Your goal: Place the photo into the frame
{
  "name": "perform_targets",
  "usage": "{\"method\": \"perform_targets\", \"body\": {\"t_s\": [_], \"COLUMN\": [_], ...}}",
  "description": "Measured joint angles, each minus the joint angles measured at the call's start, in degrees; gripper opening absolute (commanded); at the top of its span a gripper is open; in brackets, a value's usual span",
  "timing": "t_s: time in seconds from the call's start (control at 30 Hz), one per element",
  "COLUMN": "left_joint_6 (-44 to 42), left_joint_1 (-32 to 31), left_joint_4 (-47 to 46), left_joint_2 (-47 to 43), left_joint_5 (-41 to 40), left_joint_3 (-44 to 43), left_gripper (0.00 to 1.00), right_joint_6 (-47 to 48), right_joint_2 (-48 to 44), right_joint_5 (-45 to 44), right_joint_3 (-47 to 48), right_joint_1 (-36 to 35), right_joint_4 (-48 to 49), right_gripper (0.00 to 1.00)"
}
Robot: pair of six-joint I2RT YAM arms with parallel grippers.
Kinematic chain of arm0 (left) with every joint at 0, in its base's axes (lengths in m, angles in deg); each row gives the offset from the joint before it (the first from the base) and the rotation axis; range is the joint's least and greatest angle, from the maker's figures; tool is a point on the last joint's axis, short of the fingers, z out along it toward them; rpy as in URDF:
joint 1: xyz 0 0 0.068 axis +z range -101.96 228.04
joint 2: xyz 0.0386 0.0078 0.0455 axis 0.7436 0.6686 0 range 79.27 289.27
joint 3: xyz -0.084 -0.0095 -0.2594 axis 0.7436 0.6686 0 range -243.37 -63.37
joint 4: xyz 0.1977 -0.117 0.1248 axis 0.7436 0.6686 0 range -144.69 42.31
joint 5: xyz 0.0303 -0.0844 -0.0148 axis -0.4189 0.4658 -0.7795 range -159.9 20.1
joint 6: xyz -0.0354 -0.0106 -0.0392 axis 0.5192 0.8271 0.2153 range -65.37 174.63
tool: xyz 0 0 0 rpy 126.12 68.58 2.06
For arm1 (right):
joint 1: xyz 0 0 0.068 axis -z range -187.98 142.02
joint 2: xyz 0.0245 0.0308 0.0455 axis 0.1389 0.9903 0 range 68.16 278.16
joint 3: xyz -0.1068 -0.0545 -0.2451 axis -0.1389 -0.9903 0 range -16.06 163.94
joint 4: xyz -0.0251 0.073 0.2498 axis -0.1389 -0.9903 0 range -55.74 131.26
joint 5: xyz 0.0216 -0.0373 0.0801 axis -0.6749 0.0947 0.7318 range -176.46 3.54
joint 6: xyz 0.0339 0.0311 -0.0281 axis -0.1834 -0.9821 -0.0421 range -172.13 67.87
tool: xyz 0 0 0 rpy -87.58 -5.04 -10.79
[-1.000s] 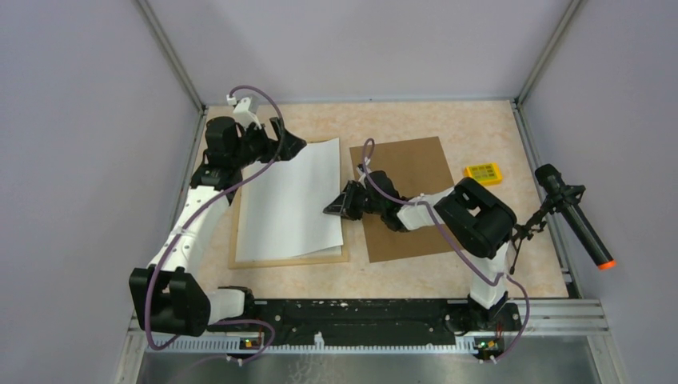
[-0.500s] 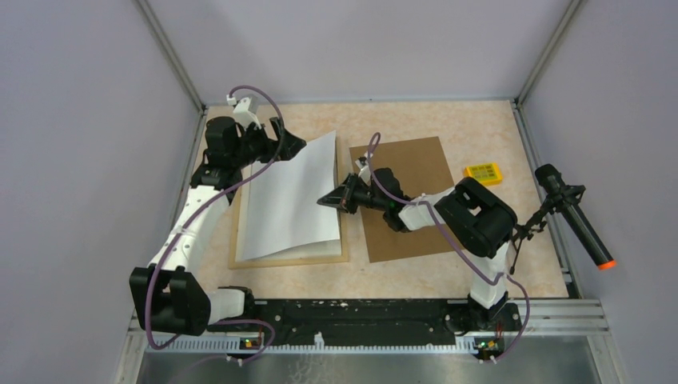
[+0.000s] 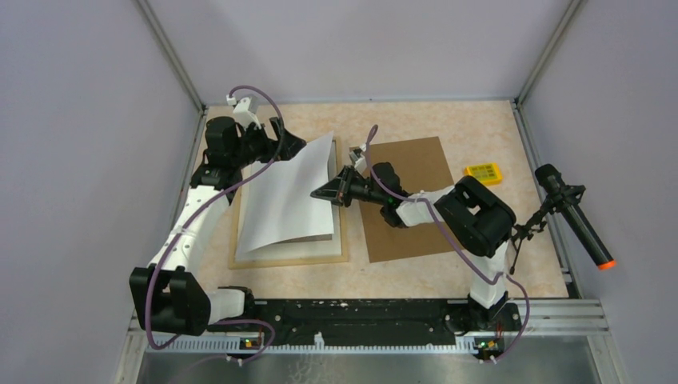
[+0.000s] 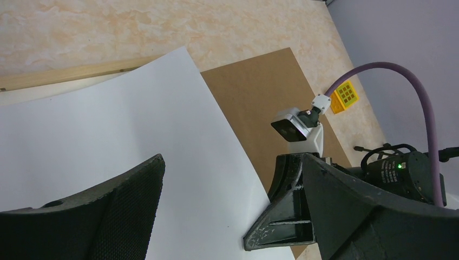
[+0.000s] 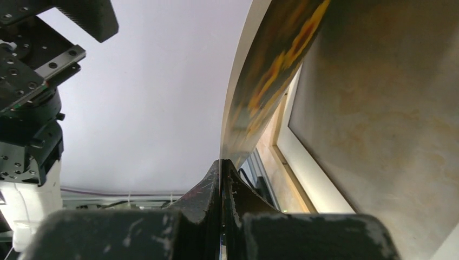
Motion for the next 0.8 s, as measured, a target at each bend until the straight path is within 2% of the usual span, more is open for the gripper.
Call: {"method": "perform_targets", "body": {"t_s": [0.23,0.8], "left_joint_6": [0.00,0.04], "left_joint_1": [0.00,0.22], "left_joint_4": [0.00,-0.04], "left_joint_2": [0.00,0.00], "left_joint_5": [0.02,0.04], "left_joint_3": [0.02,0.02], "left_gripper": [0.99,0.99], "right_joint_6": [-5.29,-21.59], "right_joint_2": [2.27,11.21], "right_joint_5": [-0.24,-1.11], "right_joint_3": [0.61,-1.64], "right_joint_1": [0.98,2.97], "right_joint_4": [3.32,19.12], "right_gripper": [0.00,0.00]}}
